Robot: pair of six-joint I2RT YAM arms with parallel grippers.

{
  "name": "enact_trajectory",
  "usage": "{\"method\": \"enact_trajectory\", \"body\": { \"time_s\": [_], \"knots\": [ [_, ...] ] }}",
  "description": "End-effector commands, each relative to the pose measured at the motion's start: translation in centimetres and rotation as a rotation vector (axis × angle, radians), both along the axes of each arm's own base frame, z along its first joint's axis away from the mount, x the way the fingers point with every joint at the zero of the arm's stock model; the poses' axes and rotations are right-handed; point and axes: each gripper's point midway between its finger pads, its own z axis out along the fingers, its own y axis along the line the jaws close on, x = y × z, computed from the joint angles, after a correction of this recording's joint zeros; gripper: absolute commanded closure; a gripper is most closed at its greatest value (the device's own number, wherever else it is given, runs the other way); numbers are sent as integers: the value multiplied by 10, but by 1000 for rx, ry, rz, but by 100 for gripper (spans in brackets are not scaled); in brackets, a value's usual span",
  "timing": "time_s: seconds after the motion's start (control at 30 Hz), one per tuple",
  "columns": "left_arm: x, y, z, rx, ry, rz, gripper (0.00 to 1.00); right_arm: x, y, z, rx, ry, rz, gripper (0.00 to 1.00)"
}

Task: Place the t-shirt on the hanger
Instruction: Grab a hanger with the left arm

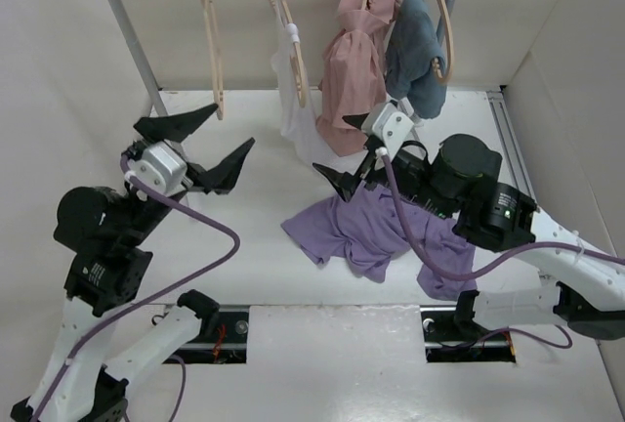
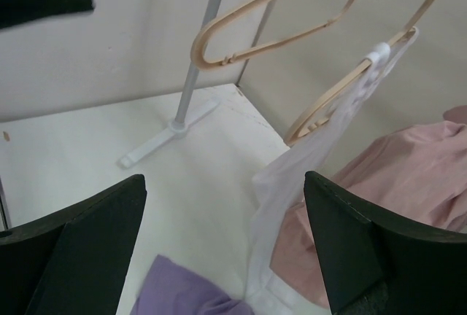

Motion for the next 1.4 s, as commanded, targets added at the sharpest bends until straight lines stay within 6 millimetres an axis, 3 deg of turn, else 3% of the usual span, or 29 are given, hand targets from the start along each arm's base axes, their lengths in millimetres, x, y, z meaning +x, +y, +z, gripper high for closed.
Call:
{"method": "enact_trajectory", "body": {
  "time_s": [0.0, 0.03, 0.1, 0.13, 0.17, 0.27, 0.47, 0.63, 0.77, 0.93, 1.0, 1.1, 1.13, 1.2, 1.37],
  "knots": [
    [8, 13, 51, -162, -42, 63, 33, -3, 3, 10, 42, -35, 27, 7],
    [33, 26, 61, -214, -10, 185, 31, -4, 0, 15, 59, -42, 27, 7],
    [60, 41, 72, -271, 37, 316, 29, -3, 3, 5, 38, -33, 27, 7],
    [59, 55, 98, -324, 21, 373, 29, -3, 3, 7, 48, -37, 27, 7],
    [97, 53, 79, -299, 123, 475, 29, -3, 4, 5, 48, -37, 27, 7],
    [134, 62, 78, -321, 212, 630, 27, -1, 10, -3, 24, -38, 35, 6],
    [168, 66, 53, -307, 260, 768, 14, -1, 11, -16, 3, -28, 36, 6],
    [193, 72, 32, -293, 310, 894, 12, 1, 12, -18, 4, -27, 26, 6],
    [198, 77, 22, -296, 329, 942, 12, -1, 8, -22, 1, -26, 26, 4],
    [204, 77, -2, -249, 366, 978, 7, -3, 2, -20, 13, -31, 26, 4],
    [208, 87, -16, -232, 392, 1019, 7, -2, 3, -24, 5, -28, 26, 4],
    [218, 99, -28, -241, 437, 1000, 14, -4, 1, -21, 13, -31, 26, 4],
    [219, 100, -31, -244, 452, 990, 23, -4, 0, -21, 13, -31, 26, 4],
    [222, 93, -40, -246, 488, 939, 29, -2, -1, -21, 14, -30, 16, 4],
    [226, 85, -49, -239, 514, 895, 65, -2, -4, -23, 14, -29, 7, 4]
  ]
}}
